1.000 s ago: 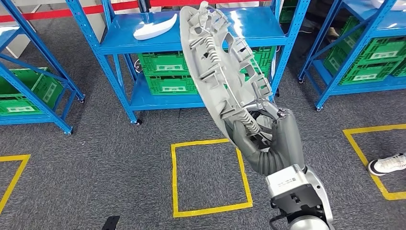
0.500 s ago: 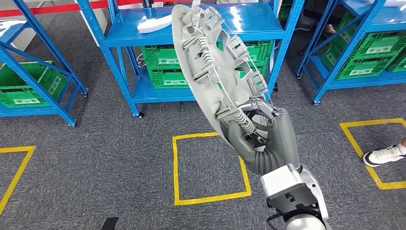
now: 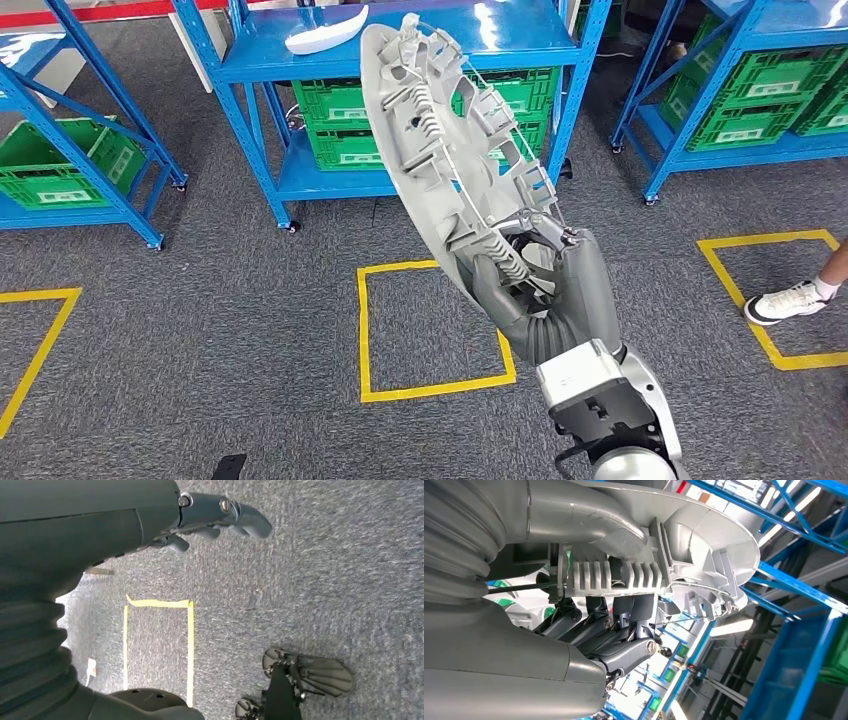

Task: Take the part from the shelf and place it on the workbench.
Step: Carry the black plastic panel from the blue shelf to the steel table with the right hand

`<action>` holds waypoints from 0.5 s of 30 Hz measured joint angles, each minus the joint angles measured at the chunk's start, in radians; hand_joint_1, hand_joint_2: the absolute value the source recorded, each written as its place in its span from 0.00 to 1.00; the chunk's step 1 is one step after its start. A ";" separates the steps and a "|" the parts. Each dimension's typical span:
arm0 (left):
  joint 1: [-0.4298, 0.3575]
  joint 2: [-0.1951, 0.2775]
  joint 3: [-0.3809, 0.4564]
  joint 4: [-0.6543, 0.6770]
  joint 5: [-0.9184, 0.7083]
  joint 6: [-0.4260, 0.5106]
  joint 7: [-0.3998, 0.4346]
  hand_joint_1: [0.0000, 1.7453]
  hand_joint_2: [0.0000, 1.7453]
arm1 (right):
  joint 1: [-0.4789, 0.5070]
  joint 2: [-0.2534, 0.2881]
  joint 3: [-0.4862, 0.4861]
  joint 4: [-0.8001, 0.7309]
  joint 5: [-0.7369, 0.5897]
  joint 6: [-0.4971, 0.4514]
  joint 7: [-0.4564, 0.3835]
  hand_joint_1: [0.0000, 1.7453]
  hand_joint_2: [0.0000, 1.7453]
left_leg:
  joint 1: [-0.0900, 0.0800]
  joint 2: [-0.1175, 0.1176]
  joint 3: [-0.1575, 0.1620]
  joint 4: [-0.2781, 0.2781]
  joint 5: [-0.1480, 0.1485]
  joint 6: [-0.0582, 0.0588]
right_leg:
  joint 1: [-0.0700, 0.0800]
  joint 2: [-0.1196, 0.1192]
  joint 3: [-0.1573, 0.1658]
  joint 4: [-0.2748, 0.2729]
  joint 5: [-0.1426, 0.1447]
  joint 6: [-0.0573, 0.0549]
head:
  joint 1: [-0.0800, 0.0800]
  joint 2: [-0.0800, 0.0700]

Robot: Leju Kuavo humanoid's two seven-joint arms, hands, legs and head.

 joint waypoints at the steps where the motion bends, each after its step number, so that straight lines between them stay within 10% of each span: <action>1: 0.001 0.000 0.000 0.001 0.000 0.000 0.001 0.00 1.00 | -0.001 0.002 0.000 0.001 0.000 0.000 0.000 1.00 1.00 | 0.001 -0.001 -0.007 0.013 -0.023 -0.005 | -0.001 -0.002 -0.012 -0.001 0.012 -0.009 | -0.002 0.000; 5: 0.001 -0.001 0.000 0.002 0.000 0.000 0.002 0.00 1.00 | -0.002 0.007 0.000 0.002 0.002 0.001 0.000 1.00 1.00 | 0.003 -0.003 -0.045 0.220 -0.197 -0.017 | 0.001 -0.004 -0.072 -0.001 0.065 -0.026 | -0.010 0.000; 7: 0.000 -0.001 0.000 0.002 0.000 0.000 0.002 0.00 1.00 | -0.001 0.007 0.000 0.002 0.003 0.002 0.000 1.00 1.00 | 0.002 -0.003 -0.018 0.268 -0.180 -0.012 | 0.005 -0.004 -0.106 0.000 0.093 -0.025 | -0.011 0.000; 9: -0.002 -0.001 0.001 0.001 0.000 -0.001 0.002 0.00 1.00 | -0.001 0.007 0.000 0.003 0.003 0.002 0.000 1.00 1.00 | -0.002 -0.005 0.074 0.181 -0.133 0.003 | 0.009 -0.004 -0.136 0.000 0.119 -0.022 | -0.011 0.000; 12: -0.007 0.002 0.001 -0.003 -0.001 -0.004 -0.008 0.00 1.00 | -0.001 0.010 0.000 0.003 0.005 0.004 0.000 1.00 1.00 | -0.017 -0.005 0.222 -0.029 -0.169 0.028 | 0.009 -0.006 -0.156 -0.003 0.149 -0.009 | -0.011 0.000; 15: -0.007 0.003 0.001 -0.003 -0.004 -0.010 -0.018 0.00 1.00 | -0.003 0.010 0.000 0.004 0.005 0.005 -0.002 1.00 1.00 | -0.022 -0.003 0.227 -0.073 -0.162 0.043 | 0.002 -0.008 -0.158 -0.013 0.171 0.012 | -0.014 0.000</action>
